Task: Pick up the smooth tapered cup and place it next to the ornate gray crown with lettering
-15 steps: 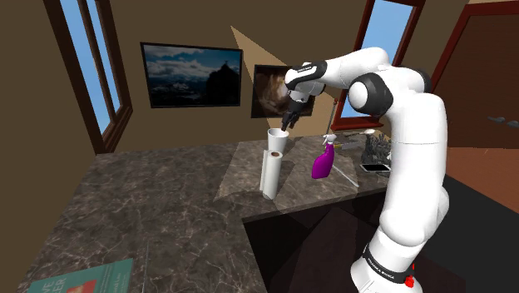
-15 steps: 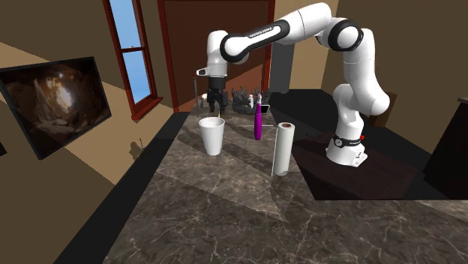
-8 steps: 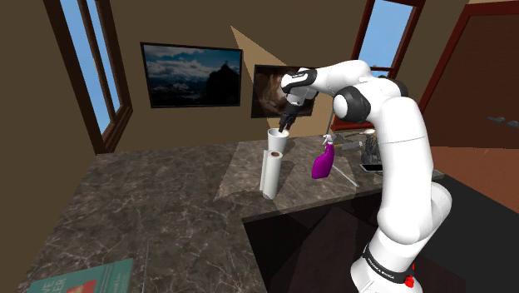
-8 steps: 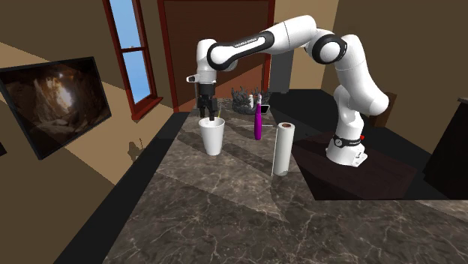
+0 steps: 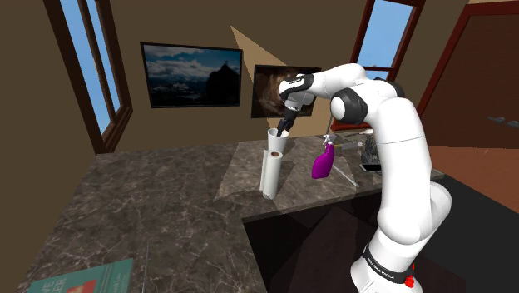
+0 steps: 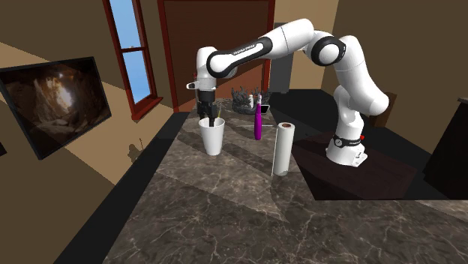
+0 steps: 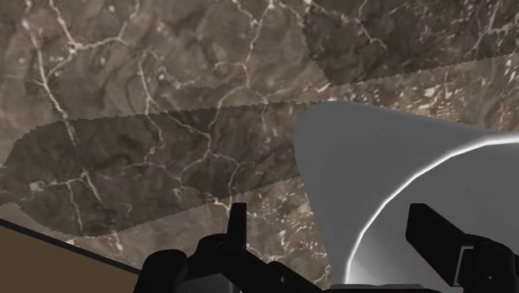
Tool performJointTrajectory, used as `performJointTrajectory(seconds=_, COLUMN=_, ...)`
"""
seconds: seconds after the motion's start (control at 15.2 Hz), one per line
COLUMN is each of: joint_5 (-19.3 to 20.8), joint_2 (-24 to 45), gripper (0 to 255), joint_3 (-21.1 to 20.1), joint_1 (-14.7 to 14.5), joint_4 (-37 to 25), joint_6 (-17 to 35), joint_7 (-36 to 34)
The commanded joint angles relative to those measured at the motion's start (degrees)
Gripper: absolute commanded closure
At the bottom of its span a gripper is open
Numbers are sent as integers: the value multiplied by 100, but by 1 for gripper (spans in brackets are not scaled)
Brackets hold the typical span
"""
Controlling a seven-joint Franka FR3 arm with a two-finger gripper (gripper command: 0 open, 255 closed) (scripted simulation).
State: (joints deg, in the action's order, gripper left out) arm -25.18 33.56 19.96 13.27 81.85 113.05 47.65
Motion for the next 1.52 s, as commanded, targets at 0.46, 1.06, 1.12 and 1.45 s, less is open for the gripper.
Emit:
performJointTrajectory(seconds=0.46, joint_5=-1, joint_2=-1, gripper=255, joint_3=0, joint_1=-1, joint_4=6, joint_6=6, joint_7=1)
performJointTrajectory(seconds=1.06, joint_5=43, joint_2=-71, gripper=255, joint_3=21, joint_1=1, joint_4=-115, joint_6=-174, joint_7=-58)
performJointTrajectory(seconds=1.12, joint_5=56, joint_2=-91, gripper=255, joint_3=28, joint_1=3, joint_4=-160, joint_6=-235, joint_7=-77)
performJointTrajectory(seconds=1.45, joint_5=117, joint_2=-177, gripper=255, joint_3=56, joint_1=18, joint_4=-409, joint_6=-553, joint_7=-174)
